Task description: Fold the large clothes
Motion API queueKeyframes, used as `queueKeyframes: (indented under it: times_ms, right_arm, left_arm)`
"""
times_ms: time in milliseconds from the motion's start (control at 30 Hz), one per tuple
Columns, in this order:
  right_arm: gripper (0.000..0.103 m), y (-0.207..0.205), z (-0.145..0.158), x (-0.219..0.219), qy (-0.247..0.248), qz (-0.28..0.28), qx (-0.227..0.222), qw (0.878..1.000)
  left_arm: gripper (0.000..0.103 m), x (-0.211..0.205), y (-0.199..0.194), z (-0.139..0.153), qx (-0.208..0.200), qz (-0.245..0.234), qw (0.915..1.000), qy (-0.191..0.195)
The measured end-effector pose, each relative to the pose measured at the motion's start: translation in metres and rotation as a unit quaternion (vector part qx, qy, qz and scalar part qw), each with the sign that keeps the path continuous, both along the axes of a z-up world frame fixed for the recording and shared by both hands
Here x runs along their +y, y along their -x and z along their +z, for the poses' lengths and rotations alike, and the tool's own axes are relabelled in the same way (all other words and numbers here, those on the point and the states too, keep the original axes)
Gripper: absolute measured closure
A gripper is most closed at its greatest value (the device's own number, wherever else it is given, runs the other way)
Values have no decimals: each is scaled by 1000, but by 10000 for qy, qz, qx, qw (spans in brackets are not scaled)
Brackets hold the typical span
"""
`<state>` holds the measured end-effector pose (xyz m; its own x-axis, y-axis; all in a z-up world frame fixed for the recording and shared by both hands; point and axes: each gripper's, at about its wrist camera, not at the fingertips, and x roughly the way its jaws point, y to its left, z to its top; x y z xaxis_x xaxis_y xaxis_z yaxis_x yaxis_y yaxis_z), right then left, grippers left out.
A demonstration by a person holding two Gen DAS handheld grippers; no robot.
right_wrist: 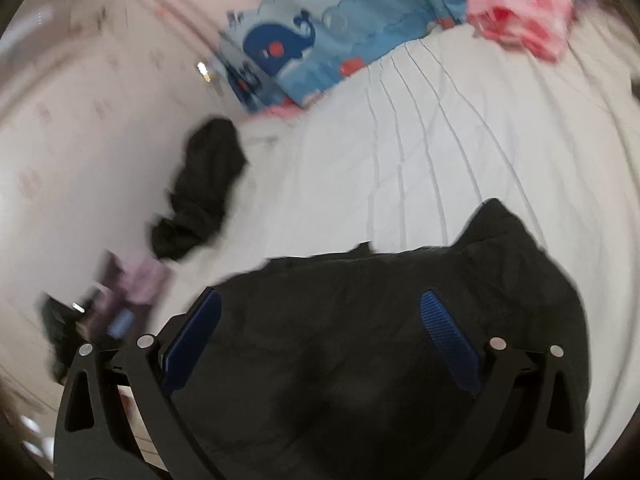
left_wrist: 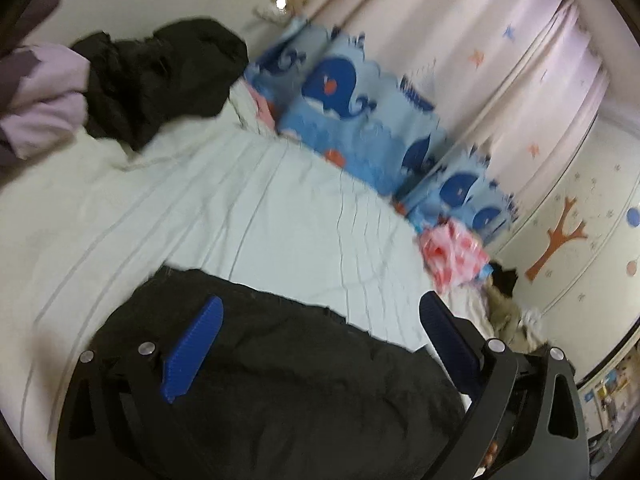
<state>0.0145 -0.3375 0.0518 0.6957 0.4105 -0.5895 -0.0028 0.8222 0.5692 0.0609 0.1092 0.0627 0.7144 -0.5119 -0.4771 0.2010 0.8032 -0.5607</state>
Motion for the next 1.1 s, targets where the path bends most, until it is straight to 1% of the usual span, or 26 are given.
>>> queueKeyframes:
  times_ms: [67,100,167,200,233,267,300,333,367,400,433,467,500,533,567,600,633,667,700,733,767,833,867,933,1033,1100]
  right_arm:
    - [6,-20,1,11,725,-50,42,9974]
    - [6,-31,0,14,1027,-100,79,9946]
    - [6,-54,-12,17,1534,-244,258,9875]
    - [6,-63,-21,17,1772,-313,346,9831]
    - [6,-74,-39,17,2051,-364,530,9766]
    - [6,-81,-62,15,2219,-398,802,9710]
    - [6,-89,-89,13,2148,-360,1129,9694]
    - [6,-92,-120,4,1386,-256,1420,9798]
    - [6,-89,-131,-4,775,-366,1381,9867]
    - [6,-87,-131,-4,791,-413,1321,9872]
    - [6,-89,-132,-1,897,-376,1348,9861]
    - [6,-91,-131,3,1055,-320,1416,9838]
    - [6,-92,-128,6,1239,-268,1496,9806]
    - [6,-92,-120,9,1462,-244,1528,9771]
    - [6,-90,-111,9,1561,-265,1416,9772]
    - [6,-85,-101,8,1558,-297,1196,9801]
    - [6,-81,-95,6,1580,-339,1045,9813]
    - [6,-78,-92,4,1678,-417,931,9805]
    - [6,-77,-95,1,1786,-484,917,9784]
    - [6,-79,-106,-4,1831,-526,1091,9756]
    - [6,-80,-123,-13,1611,-515,1336,9765]
    - [6,-79,-135,-24,1242,-614,1320,9815]
    - [6,-80,-136,-24,1229,-637,1283,9820]
    - [6,-79,-137,-22,1340,-647,1213,9814]
    - [6,-76,-137,-23,1301,-622,1217,9820]
    - [6,-76,-128,-22,1352,-565,1297,9807]
  left_arm:
    - [9,-12,-17,-7,81,15,9999,-140]
    - [9,-17,-29,-13,124,122,9994,-303]
    - [9,-20,-46,-30,257,256,9981,-489]
    - [9,-20,-57,-45,397,339,9969,-588]
    - [9,-19,-64,-61,554,405,9954,-666]
    - [9,-16,-69,-82,789,459,9931,-730]
    - [9,-11,-73,-113,1114,398,9911,-608]
    - [9,-7,-71,-127,1192,371,9911,-461]
    - [9,-3,-65,-136,1133,456,9917,-391]
    - [9,-2,-58,-140,1027,499,9923,-472]
    - [9,-7,-57,-142,1026,461,9912,-700]
    - [9,-12,-58,-140,1089,436,9885,-955]
    - [9,-14,-59,-136,1138,450,9862,-1111]
    - [9,-16,-58,-130,1143,494,9848,-1211]
    - [9,-16,-55,-121,1074,553,9850,-1234]
    - [9,-15,-48,-106,810,622,9875,-1197]
    - [9,-16,-44,-99,612,663,9880,-1252]
    - [9,-17,-39,-91,363,721,9868,-1406]
    - [9,-22,-35,-87,111,821,9819,-1702]
    - [8,-25,-35,-88,9,867,9779,-1904]
    - [8,-28,-37,-96,61,858,9758,-2011]
    - [8,-26,-41,-111,282,819,9774,-1928]
    - [8,-23,-41,-117,316,857,9788,-1831]
    - [8,-22,-39,-122,284,905,9793,-1788]
    - [8,-26,-36,-125,200,959,9761,-1941]
    - [8,-31,-33,-127,146,985,9731,-2076]
